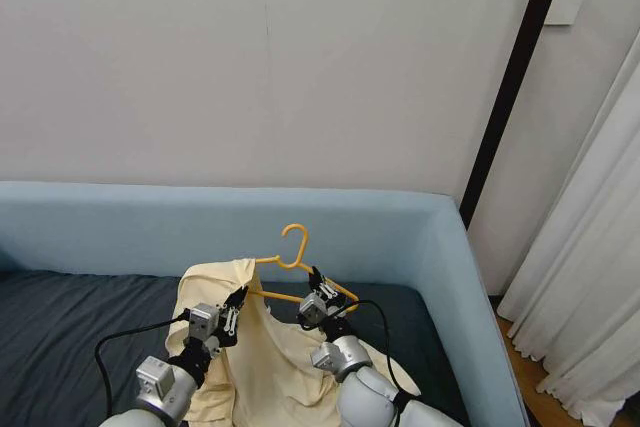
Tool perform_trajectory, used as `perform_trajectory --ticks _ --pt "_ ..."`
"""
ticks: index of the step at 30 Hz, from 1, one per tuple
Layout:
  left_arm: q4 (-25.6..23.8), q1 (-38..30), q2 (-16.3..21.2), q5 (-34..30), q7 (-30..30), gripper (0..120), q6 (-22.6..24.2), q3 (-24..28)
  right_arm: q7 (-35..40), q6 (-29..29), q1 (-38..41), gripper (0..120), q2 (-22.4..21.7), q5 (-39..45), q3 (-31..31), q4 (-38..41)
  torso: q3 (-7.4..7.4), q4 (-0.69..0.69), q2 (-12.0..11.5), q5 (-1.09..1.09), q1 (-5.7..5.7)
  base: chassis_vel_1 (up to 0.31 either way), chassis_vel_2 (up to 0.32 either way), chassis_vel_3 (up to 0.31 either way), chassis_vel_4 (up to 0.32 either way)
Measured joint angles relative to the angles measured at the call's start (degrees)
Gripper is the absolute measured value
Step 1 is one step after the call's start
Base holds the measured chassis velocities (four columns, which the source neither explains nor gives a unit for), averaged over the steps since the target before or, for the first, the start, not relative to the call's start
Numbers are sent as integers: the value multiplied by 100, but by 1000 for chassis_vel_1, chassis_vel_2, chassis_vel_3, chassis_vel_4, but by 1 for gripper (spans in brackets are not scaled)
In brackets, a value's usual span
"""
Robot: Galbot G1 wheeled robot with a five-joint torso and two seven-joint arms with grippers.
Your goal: Pick up the clothes from the sofa and hang them on the clothes hanger.
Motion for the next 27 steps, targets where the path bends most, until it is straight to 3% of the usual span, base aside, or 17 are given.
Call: perform_trajectory --ticks 13,27 --pt "-418 -80 160 -105 -37 0 22 -217 -65 -206 -47 4 -230 -206 392 -80 0 0 0 0 0 0 0 0 0" --pt "-486 -375 5 -198 -46 0 180 44 -111 -256 -143 4 -50 -603 66 -242 0 -1 0 0 0 0 0 0 0"
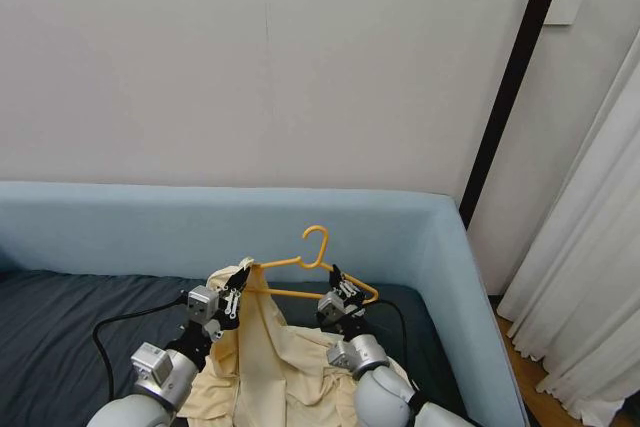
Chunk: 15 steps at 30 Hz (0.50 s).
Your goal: Pick up the clothes from the sofa and hang them on the clothes hanger.
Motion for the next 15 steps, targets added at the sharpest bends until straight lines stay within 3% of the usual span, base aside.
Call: perform_trajectory --ticks 8,15 --pt "-575 87 200 -105 -28 0 44 -258 -5 66 359 4 109 -27 90 -386 0 1 0 0 0 0 0 0 0" --pt "-702 24 265 -83 -47 0 55 -312 -21 109 452 4 110 -214 118 -350 0 1 0 0 0 0 0 0 0"
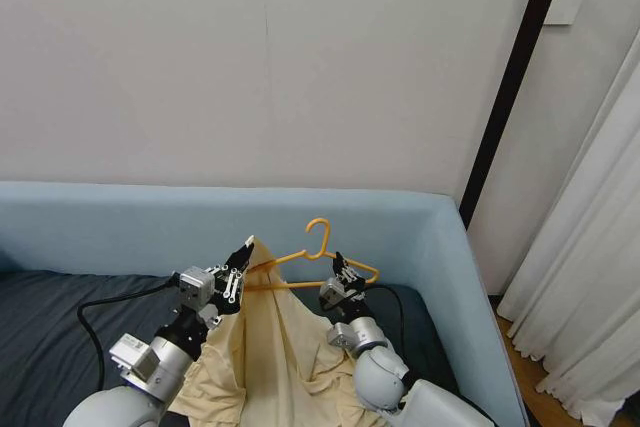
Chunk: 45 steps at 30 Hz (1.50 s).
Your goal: Pick up the clothes from the sofa and hang them on the clothes hanger.
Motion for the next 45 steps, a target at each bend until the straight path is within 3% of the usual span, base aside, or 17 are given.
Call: perform_trajectory --ticks 6,12,22,32,39,45 --pt "488 -102 -10 124 0 0 -60 79 -44 108 -1 4 -38 -224 190 288 0 -1 0 0 0 0 0 0 0" --pt "878 -120 -93 243 -6 0 -152 221 -51 119 169 4 -85 145 351 492 0 0 0 -1 0 0 0 0 0" --pt "681 -52 -111 283 12 0 -176 255 -54 -101 151 4 -66 74 392 219 0 0 0 0 0 0 0 0 0" --pt "449 43 -219 475 -45 0 -147 270 68 -888 -152 4 -211 -46 318 507 0 0 0 1 0 0 0 0 0" --pt "577 108 -644 818 -17 0 -148 425 112 -959 -238 4 -180 -30 -220 680 -1 0 0 -1 0 0 0 0 0" --pt "564 167 -705 886 49 0 -150 384 129 -1028 -167 4 -71 -81 -630 611 0 1 0 0 0 0 0 0 0"
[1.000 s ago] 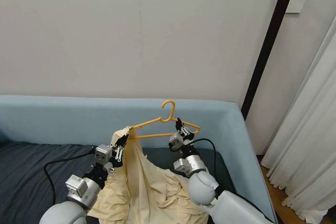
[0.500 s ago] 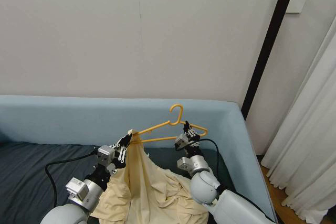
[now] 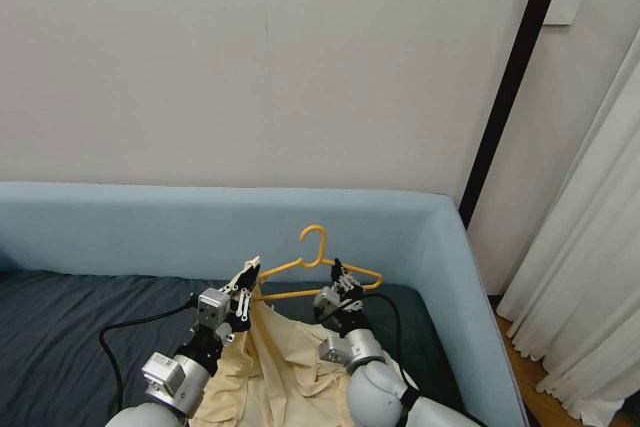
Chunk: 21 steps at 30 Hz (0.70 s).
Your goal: Pick up the clothes from the sofa and hang them on the clothes hanger.
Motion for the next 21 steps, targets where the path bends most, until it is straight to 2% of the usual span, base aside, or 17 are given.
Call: perform_trajectory --ticks 11,17,21 --pt "-361 189 43 106 81 0 -60 -89 7 -102 237 4 244 -94 -286 -539 0 -1 0 0 0 0 0 0 0" --pt "-72 186 8 344 214 0 -287 21 68 -101 340 4 475 17 -431 -633 0 -1 0 0 0 0 0 0 0" --pt "239 190 -23 485 273 0 -429 118 243 139 342 4 570 458 -380 -463 0 -1 0 0 0 0 0 0 0"
